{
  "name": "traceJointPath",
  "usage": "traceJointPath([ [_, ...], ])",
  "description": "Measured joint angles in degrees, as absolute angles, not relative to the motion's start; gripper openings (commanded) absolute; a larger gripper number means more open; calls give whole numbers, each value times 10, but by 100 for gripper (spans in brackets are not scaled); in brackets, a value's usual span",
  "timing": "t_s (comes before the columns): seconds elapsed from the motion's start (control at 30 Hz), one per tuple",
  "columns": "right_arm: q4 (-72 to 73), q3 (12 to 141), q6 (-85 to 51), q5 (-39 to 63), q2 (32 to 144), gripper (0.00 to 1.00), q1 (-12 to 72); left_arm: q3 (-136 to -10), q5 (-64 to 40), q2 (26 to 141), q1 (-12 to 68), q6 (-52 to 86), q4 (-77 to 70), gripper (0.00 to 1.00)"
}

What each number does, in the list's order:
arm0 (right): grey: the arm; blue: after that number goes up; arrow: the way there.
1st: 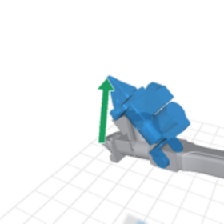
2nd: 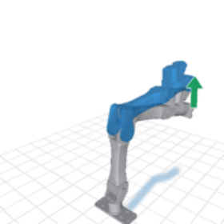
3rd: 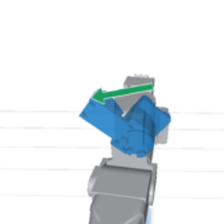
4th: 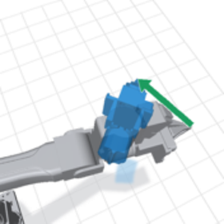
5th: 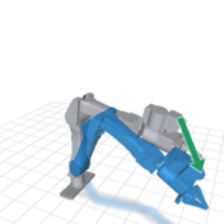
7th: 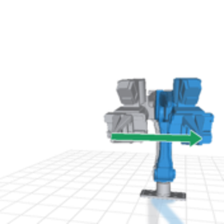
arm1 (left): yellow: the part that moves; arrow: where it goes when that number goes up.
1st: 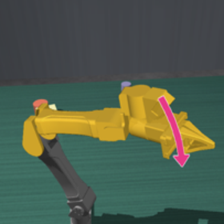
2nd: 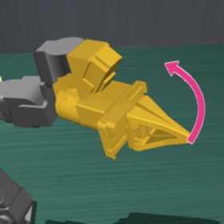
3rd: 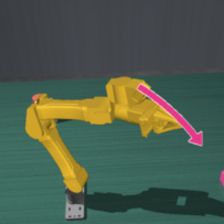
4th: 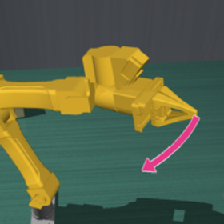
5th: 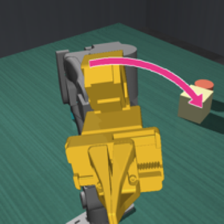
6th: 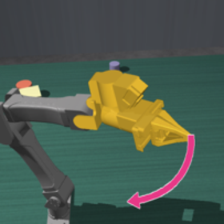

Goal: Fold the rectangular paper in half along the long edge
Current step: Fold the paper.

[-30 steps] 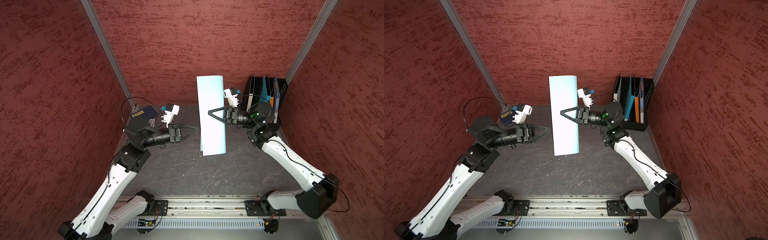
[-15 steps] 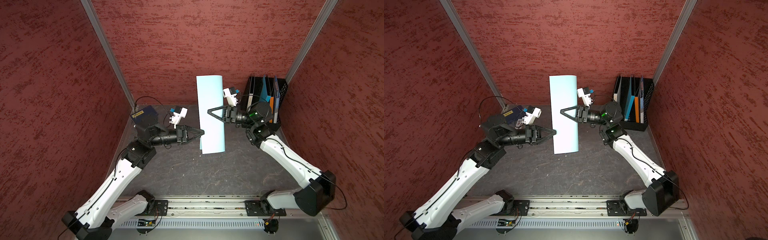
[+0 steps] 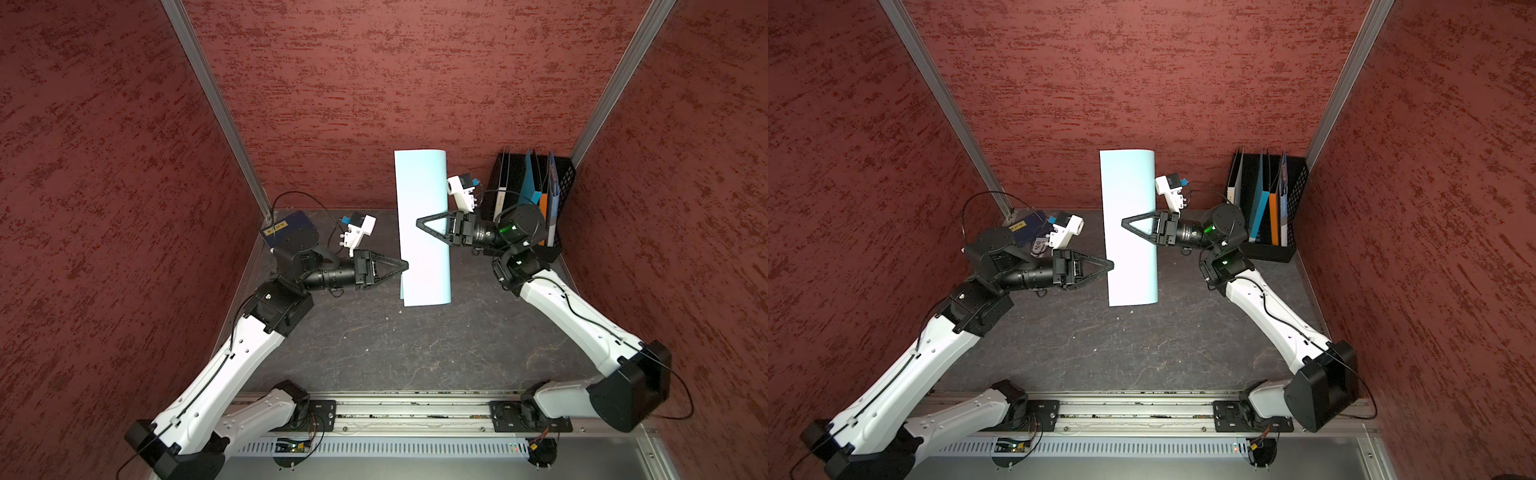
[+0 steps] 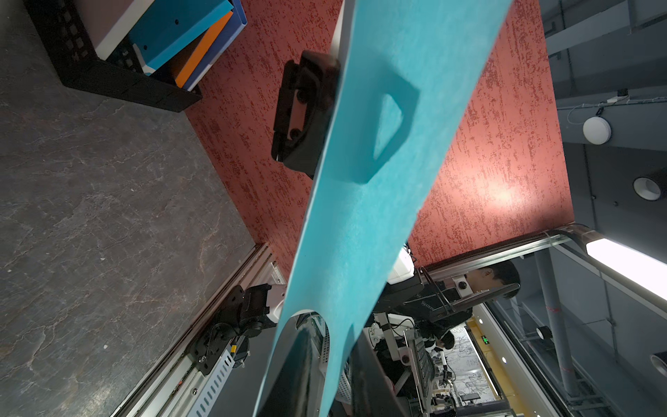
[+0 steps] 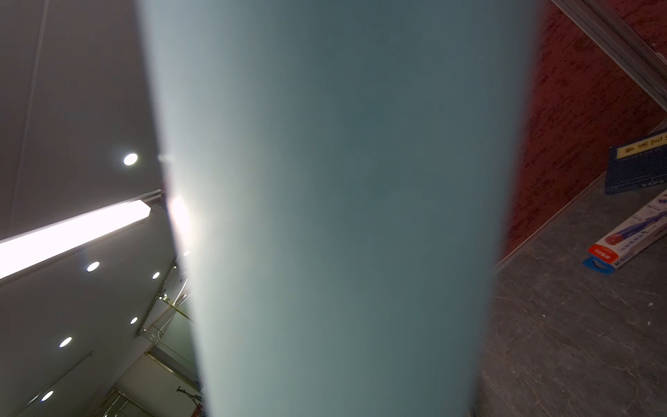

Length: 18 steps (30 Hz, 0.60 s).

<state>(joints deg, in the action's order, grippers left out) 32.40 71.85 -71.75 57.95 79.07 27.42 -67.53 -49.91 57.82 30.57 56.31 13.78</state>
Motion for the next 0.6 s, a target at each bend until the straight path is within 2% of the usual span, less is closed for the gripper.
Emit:
traceJointPath([
  [0.6, 311, 704, -716, 590, 770, 36, 274, -681, -498, 578, 304, 556, 154, 22],
])
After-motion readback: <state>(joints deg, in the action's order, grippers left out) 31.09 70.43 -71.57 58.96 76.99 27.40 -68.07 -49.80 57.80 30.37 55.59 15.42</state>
